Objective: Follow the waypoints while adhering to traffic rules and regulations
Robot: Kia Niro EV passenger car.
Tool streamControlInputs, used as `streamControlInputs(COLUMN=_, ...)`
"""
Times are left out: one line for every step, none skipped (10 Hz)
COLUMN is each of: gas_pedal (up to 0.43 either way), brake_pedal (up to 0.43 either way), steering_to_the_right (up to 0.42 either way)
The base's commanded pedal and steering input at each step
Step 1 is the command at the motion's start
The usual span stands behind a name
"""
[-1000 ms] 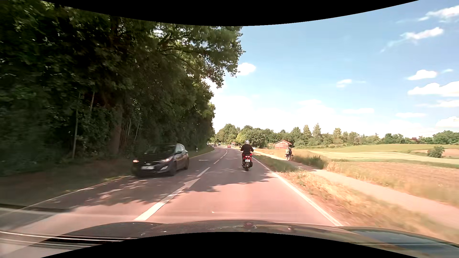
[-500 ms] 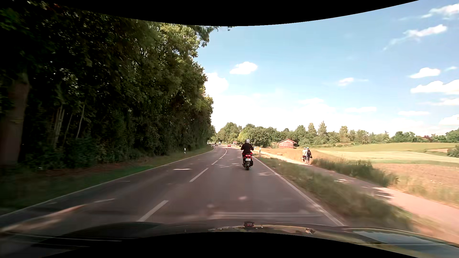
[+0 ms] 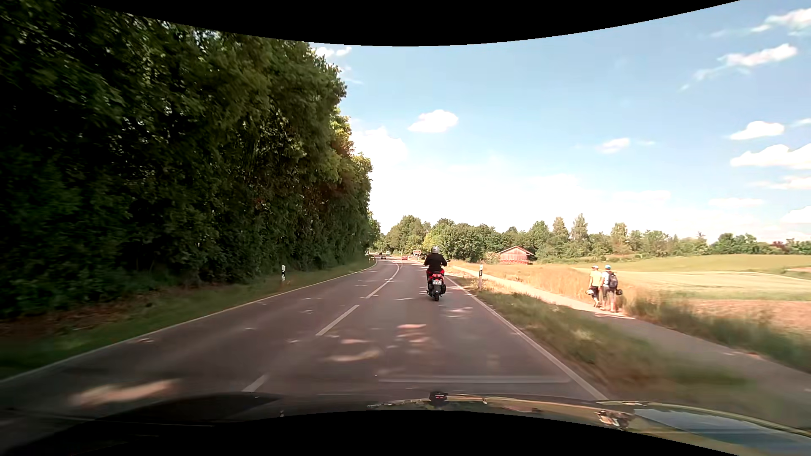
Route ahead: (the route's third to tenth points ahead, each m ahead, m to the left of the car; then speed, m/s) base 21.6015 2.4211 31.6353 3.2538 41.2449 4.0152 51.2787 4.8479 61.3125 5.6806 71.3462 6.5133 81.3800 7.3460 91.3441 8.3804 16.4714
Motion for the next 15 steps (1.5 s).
streamControlInputs(gas_pedal=0.157, brake_pedal=0.012, steering_to_the_right=-0.001)
streamControlInputs(gas_pedal=0.177, brake_pedal=0.012, steering_to_the_right=-0.002)
streamControlInputs(gas_pedal=0.189, brake_pedal=0.006, steering_to_the_right=-0.002)
streamControlInputs(gas_pedal=0.197, brake_pedal=0.012, steering_to_the_right=-0.002)
streamControlInputs(gas_pedal=0.209, brake_pedal=0.012, steering_to_the_right=-0.003)
streamControlInputs(gas_pedal=0.240, brake_pedal=0.012, steering_to_the_right=-0.003)
streamControlInputs(gas_pedal=0.260, brake_pedal=0.006, steering_to_the_right=-0.002)
streamControlInputs(gas_pedal=0.260, brake_pedal=0.012, steering_to_the_right=-0.003)
streamControlInputs(gas_pedal=0.260, brake_pedal=0.012, steering_to_the_right=-0.003)
streamControlInputs(gas_pedal=0.260, brake_pedal=0.006, steering_to_the_right=-0.004)
streamControlInputs(gas_pedal=0.248, brake_pedal=0.012, steering_to_the_right=-0.005)
streamControlInputs(gas_pedal=0.248, brake_pedal=0.012, steering_to_the_right=-0.005)
streamControlInputs(gas_pedal=0.228, brake_pedal=0.012, steering_to_the_right=-0.005)
streamControlInputs(gas_pedal=0.197, brake_pedal=0.012, steering_to_the_right=-0.005)
streamControlInputs(gas_pedal=0.189, brake_pedal=0.012, steering_to_the_right=-0.005)
